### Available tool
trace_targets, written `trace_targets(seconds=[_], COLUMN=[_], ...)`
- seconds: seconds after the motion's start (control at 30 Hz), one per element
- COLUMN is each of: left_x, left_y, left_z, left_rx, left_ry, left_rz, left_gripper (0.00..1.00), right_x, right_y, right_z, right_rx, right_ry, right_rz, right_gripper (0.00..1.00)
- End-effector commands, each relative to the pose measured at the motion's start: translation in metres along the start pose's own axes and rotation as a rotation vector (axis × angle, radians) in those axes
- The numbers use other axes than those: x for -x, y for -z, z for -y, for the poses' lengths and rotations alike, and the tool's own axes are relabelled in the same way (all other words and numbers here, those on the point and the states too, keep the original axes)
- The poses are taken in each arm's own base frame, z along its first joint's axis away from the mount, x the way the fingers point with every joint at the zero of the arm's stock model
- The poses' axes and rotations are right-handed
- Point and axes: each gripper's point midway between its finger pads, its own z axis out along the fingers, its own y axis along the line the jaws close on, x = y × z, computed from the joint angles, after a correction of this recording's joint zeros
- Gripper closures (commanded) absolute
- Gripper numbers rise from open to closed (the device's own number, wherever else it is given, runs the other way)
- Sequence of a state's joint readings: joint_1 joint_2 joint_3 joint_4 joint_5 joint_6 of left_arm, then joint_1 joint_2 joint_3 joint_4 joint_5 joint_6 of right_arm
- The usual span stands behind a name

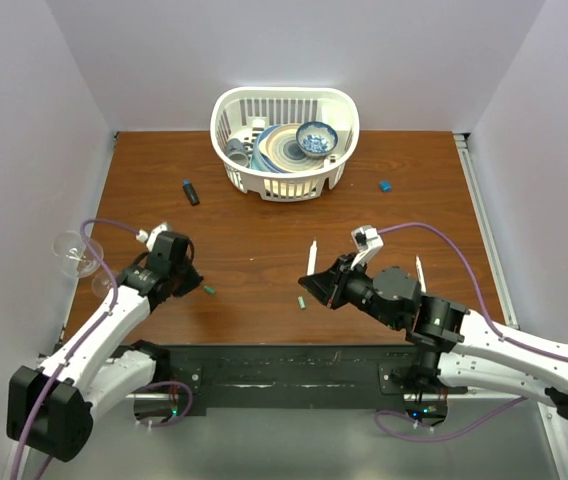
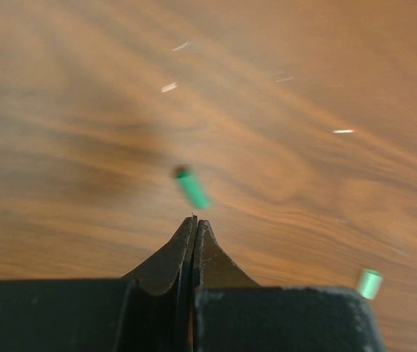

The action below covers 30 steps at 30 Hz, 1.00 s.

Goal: Insert the pens into the pen caps

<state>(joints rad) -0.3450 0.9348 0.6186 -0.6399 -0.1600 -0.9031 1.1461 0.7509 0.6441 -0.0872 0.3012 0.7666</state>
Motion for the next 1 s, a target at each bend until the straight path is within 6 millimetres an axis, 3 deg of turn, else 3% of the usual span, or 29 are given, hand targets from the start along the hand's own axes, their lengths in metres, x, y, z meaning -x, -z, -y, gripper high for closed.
trace_targets(seconds=[0.0,0.1,0.57,0.67,0.8,0.97], left_x=[-0.022,-0.030,-0.048,-0.049,-0.040,-0.037], left_y=[-0.024,-0.034,-0.053,-0.055,-0.056,-0.063], left_z=[-0.019,-0.028,-0.021,-0.014,0.016,0.038], left_rx=[0.043,0.085,0.018,-0.015,-0.144,-0.177], left_ry=[0.031,0.029,0.020,0.026,0.030,-0.014], left_rz=[-0.061,-0.090,-0.146,-0.159,-0.141,-0.168], left_gripper=[1.00,1.00,1.00,1.00,1.00,1.00], right_x=[0.008,0.010,0.010,0.008,0.010,0.012], right_y=[0.009,0.014,0.015,0.014,0.015,0.018], right_z=[0.009,0.013,0.012,0.012,0.011,0.014], right_rx=[-0.023,-0.034,-0.013,-0.008,-0.006,-0.022], right_ry=[-0.005,-0.005,-0.018,-0.023,-0.016,-0.010], right_rz=[0.047,0.060,0.072,0.071,0.071,0.078], right_gripper=[1.00,1.00,1.00,1.00,1.00,1.00])
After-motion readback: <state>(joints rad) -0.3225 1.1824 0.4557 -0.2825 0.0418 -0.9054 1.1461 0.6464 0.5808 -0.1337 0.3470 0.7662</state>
